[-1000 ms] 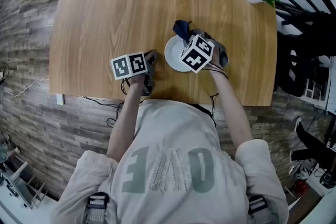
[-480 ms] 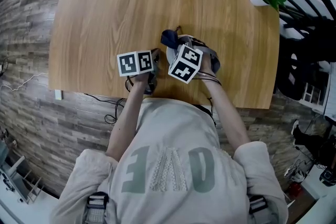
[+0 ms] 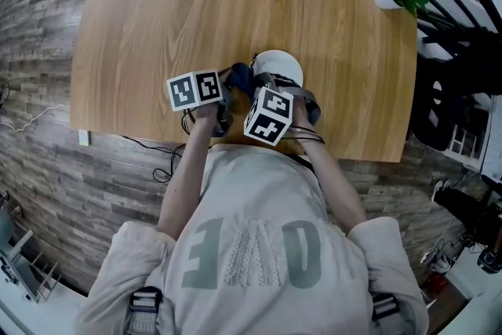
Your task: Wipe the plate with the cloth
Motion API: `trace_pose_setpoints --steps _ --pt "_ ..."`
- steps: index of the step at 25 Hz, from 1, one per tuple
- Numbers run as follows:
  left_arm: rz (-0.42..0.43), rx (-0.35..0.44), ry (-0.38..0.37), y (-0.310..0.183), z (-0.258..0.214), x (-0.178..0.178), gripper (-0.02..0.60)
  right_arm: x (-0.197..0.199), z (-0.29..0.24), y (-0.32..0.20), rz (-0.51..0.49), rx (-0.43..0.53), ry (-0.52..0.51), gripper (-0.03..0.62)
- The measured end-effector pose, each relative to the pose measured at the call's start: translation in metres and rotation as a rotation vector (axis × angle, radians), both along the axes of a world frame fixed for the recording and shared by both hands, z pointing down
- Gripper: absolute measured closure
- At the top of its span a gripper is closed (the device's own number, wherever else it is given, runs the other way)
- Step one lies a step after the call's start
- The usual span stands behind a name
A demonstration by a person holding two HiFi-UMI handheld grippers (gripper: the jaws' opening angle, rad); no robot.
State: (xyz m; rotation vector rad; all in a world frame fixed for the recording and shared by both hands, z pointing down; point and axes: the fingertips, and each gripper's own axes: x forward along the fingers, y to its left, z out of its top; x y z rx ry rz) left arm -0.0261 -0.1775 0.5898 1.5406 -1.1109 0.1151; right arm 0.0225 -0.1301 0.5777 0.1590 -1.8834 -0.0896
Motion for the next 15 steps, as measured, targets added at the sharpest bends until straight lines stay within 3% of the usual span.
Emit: trace_pose_setpoints --steps 7,11,13,15 --pt "0.024 0.003 -0.024 0.001 0.0 0.003 0.577 0.004 -0.002 0.001 0.012 -0.008 -0.005 0.54" --pt "0.016 0.011 0.0 0.0 -0.003 0.002 0.577 0.005 -0.015 -0.017 0.068 0.047 -0.049 0.54" --pt "-0.04 0.083 0.076 -0.013 -0.029 0.007 0.577 0.01 -0.03 -0.035 0.143 0.081 -0.114 0.54" --pt "-0.079 0.251 0.138 -0.035 -0.075 0.018 0.576 0.017 -0.056 -0.056 0.253 0.115 -0.228 0.54"
